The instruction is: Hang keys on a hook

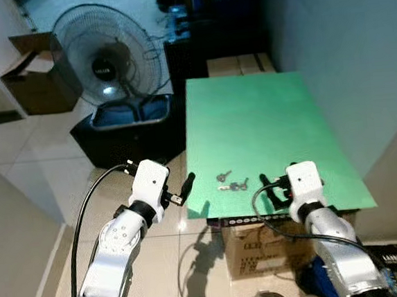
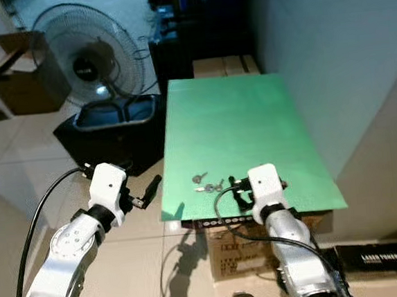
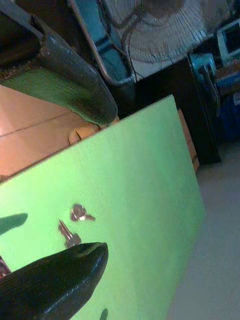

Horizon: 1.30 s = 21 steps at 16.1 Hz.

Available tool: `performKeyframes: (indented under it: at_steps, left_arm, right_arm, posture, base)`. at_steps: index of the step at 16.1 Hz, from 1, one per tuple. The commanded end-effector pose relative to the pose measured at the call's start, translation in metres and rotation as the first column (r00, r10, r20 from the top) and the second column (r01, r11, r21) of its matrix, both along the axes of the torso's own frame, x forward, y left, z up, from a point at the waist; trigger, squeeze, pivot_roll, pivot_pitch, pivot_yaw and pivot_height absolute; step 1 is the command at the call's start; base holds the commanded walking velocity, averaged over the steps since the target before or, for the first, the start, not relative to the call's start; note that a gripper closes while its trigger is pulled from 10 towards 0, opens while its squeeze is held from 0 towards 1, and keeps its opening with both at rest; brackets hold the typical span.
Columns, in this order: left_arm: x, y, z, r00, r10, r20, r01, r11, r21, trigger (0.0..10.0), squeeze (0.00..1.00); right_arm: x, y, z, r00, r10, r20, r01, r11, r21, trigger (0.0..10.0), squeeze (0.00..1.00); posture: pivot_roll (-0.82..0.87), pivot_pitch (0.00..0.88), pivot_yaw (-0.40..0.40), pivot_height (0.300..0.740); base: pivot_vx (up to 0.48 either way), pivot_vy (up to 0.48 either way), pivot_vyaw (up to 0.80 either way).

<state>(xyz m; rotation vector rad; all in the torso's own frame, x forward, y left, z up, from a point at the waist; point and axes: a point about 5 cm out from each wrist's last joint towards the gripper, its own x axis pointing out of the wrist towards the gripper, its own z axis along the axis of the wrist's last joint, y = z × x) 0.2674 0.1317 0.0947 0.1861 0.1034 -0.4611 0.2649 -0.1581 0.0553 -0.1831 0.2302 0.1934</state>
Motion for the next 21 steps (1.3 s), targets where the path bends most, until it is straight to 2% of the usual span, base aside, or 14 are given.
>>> performKeyframes:
  at_steps: [1,7,16,19,21]
  left_arm:
    - [-0.001,0.004,-0.004,1.0,0.02,-0.017,-0.02,1.0,0.008,10.0,0.0]
    - [-0.001,0.005,-0.001,1.0,0.022,-0.004,-0.022,1.0,-0.004,10.0,0.0]
    - [-0.004,0.009,0.0,1.0,0.025,-0.006,-0.025,0.999,0.028,10.0,0.0]
    - [0.0,0.006,0.003,1.0,0.022,-0.004,-0.022,0.999,0.029,10.0,0.0]
    - [-0.001,0.006,0.005,1.0,0.022,-0.004,-0.021,0.999,0.032,10.0,0.0]
  right_arm:
    - [0.0,0.003,0.004,1.0,0.015,0.015,-0.015,1.0,-0.003,10.0,0.0]
    - [-0.001,0.008,0.003,0.999,0.033,0.012,-0.033,0.999,-0.004,10.0,0.0]
    - [-0.003,0.016,0.006,0.999,0.042,0.011,-0.042,0.999,0.002,10.0,0.0]
    - [0.008,0.021,0.012,0.999,0.049,0.02,-0.049,0.999,0.001,10.0,0.0]
    - [0.02,0.02,0.02,0.999,0.009,0.038,-0.01,1.0,0.014,10.0,0.0]
  posture:
    - [-0.19,0.0,0.075,0.713]
    - [-0.19,0.0,0.077,0.713]
    - [-0.19,0.0,0.089,0.713]
    - [-0.18,0.0,0.093,0.713]
    - [-0.17,0.0,0.098,0.713]
  base:
    - [0.0,0.0,0.0]
    - [0.441,0.0,0.0]
    - [0.0,0.0,0.0]
    - [0.0,0.0,0.0]
    - [0.0,0.0,0.0]
